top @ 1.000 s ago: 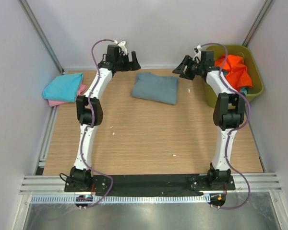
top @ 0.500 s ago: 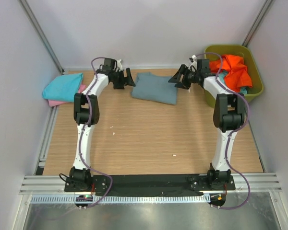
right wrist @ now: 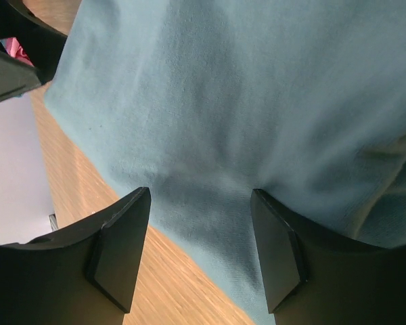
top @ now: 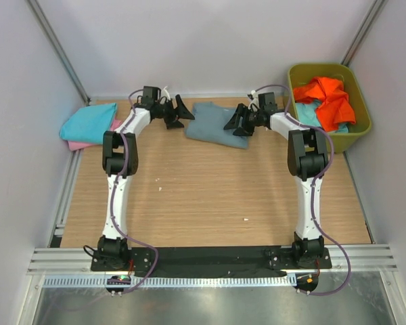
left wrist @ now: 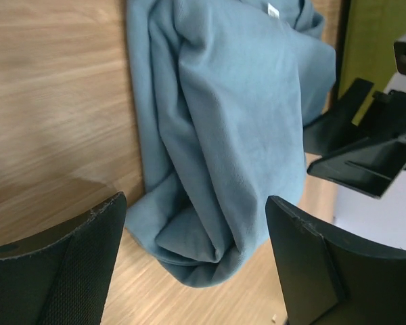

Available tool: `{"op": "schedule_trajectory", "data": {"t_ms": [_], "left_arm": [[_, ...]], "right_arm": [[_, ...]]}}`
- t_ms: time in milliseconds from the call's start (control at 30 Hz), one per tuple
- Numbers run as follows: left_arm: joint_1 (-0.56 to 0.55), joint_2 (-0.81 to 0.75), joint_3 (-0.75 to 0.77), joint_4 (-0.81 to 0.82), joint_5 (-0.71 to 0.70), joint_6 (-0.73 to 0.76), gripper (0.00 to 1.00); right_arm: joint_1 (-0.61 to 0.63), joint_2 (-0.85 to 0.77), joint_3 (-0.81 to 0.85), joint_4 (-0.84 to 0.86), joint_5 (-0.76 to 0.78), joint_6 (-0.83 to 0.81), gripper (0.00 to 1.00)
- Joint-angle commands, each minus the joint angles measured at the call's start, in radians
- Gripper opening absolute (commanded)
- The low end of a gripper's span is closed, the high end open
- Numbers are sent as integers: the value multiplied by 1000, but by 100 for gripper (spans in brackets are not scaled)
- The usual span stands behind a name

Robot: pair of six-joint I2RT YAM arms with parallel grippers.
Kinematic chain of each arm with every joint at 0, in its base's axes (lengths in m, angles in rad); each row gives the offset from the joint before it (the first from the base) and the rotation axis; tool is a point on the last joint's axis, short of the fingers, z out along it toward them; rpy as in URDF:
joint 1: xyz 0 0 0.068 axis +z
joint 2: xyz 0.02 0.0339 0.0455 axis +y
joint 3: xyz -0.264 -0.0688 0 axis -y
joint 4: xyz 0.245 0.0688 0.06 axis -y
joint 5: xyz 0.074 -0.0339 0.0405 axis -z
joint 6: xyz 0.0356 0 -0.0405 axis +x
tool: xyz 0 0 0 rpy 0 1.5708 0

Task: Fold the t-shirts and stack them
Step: Neatly place the folded tshirt to the corner

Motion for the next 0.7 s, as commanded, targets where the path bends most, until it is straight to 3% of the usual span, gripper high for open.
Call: {"op": "schedule_trajectory", "data": {"t_ms": [0,500,667], "left_arm": [[-2,5,-23,92,137,-84,84],[-44,149,101,132,160,-110,78],[-59,163,90,138,166,-116,70]], "right_arm": [[3,14,46,-7,36,-34,67],[18,31,55,-33,64,-61,68],[20,24,55,-31,64,-63,68]]}}
